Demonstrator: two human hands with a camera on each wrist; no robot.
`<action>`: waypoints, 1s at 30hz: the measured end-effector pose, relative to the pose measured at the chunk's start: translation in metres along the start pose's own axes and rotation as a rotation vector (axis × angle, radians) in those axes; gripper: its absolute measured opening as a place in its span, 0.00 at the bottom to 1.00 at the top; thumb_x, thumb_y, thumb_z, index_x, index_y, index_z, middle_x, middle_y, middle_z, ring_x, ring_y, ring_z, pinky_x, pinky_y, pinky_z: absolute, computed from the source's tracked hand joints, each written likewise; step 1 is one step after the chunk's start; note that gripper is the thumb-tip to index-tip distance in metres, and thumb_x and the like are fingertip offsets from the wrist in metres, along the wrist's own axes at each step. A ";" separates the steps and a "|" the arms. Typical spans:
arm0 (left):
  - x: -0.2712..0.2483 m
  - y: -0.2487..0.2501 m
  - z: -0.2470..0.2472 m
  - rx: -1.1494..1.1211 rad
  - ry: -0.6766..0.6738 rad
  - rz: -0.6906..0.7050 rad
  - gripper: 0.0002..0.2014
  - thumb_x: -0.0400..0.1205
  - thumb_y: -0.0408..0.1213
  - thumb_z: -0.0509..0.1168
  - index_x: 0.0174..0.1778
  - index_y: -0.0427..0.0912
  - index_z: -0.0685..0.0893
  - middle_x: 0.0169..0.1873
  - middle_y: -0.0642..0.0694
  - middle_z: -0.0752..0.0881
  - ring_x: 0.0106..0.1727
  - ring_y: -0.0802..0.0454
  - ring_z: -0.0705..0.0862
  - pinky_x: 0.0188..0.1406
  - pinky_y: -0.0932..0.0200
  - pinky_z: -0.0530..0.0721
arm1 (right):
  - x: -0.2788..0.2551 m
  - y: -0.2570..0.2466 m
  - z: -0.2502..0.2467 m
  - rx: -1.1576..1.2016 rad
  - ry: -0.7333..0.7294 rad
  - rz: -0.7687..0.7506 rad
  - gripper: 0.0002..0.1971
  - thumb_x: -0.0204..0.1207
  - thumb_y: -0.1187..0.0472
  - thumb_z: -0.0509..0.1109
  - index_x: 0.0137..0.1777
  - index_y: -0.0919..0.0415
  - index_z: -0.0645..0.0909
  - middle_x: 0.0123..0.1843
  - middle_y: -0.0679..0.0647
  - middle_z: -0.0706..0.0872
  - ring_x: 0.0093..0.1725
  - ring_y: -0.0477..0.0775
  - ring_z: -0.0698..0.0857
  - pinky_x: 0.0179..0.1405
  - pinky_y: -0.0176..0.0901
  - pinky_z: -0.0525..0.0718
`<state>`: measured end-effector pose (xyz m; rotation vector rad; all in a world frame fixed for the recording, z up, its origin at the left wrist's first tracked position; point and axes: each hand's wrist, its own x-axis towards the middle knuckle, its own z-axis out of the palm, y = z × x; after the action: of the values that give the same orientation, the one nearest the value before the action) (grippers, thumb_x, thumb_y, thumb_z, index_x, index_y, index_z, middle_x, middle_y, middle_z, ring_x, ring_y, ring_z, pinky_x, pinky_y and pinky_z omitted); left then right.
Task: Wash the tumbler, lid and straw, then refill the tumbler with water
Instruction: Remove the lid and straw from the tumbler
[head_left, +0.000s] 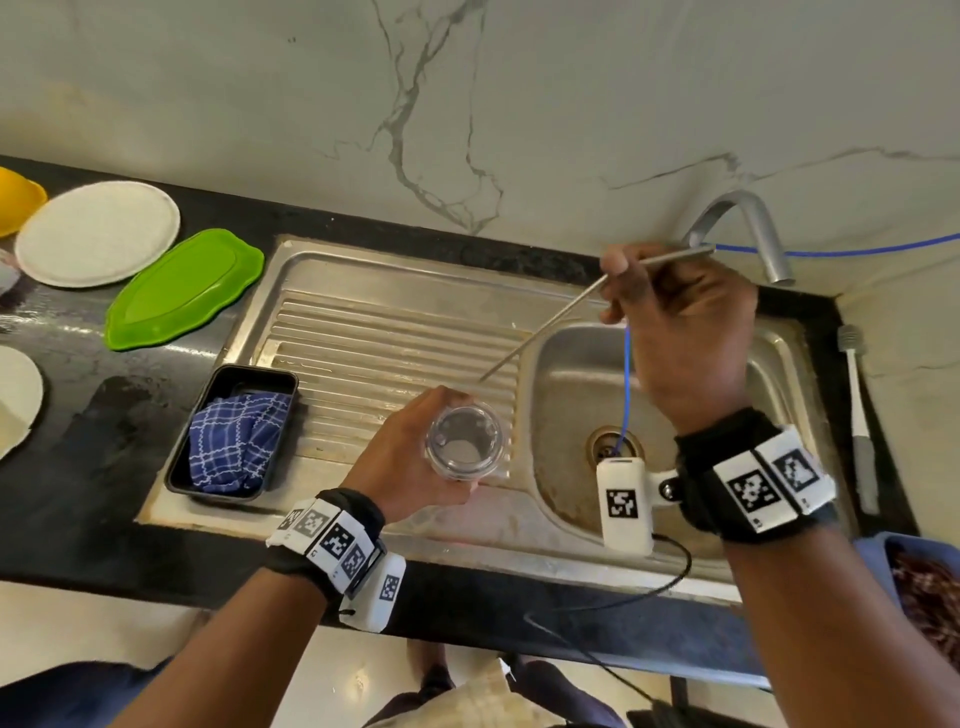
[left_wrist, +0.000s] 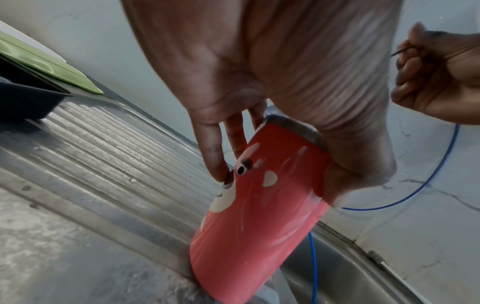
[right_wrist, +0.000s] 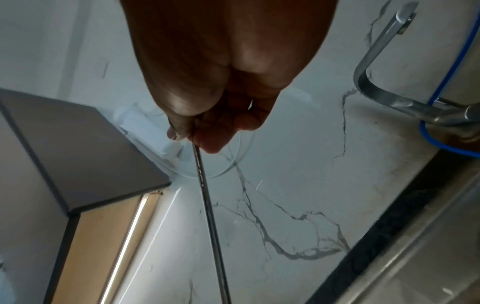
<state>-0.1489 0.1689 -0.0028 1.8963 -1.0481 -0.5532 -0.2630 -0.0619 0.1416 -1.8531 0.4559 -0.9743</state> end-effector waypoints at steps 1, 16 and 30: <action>0.000 0.000 0.000 0.004 0.001 0.000 0.43 0.61 0.41 0.89 0.72 0.57 0.77 0.63 0.60 0.86 0.63 0.59 0.86 0.62 0.48 0.87 | 0.009 0.003 -0.001 -0.001 0.007 0.009 0.09 0.86 0.56 0.76 0.47 0.61 0.89 0.34 0.42 0.91 0.29 0.45 0.89 0.33 0.35 0.85; -0.001 0.002 -0.002 0.022 -0.015 -0.027 0.45 0.62 0.38 0.89 0.74 0.57 0.76 0.67 0.62 0.84 0.66 0.64 0.83 0.65 0.60 0.84 | 0.005 0.176 0.073 -0.364 -0.588 0.595 0.19 0.83 0.50 0.79 0.41 0.67 0.87 0.29 0.48 0.89 0.22 0.35 0.86 0.32 0.36 0.82; -0.003 0.000 0.000 0.008 -0.003 -0.054 0.44 0.62 0.37 0.89 0.73 0.58 0.77 0.65 0.65 0.84 0.66 0.64 0.83 0.64 0.65 0.82 | -0.034 0.216 0.096 -0.308 -0.478 0.706 0.12 0.79 0.54 0.83 0.40 0.63 0.91 0.30 0.57 0.92 0.27 0.47 0.88 0.35 0.43 0.90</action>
<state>-0.1504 0.1713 -0.0027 1.9360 -1.0044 -0.5834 -0.1865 -0.0855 -0.0832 -1.8939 0.9100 0.0183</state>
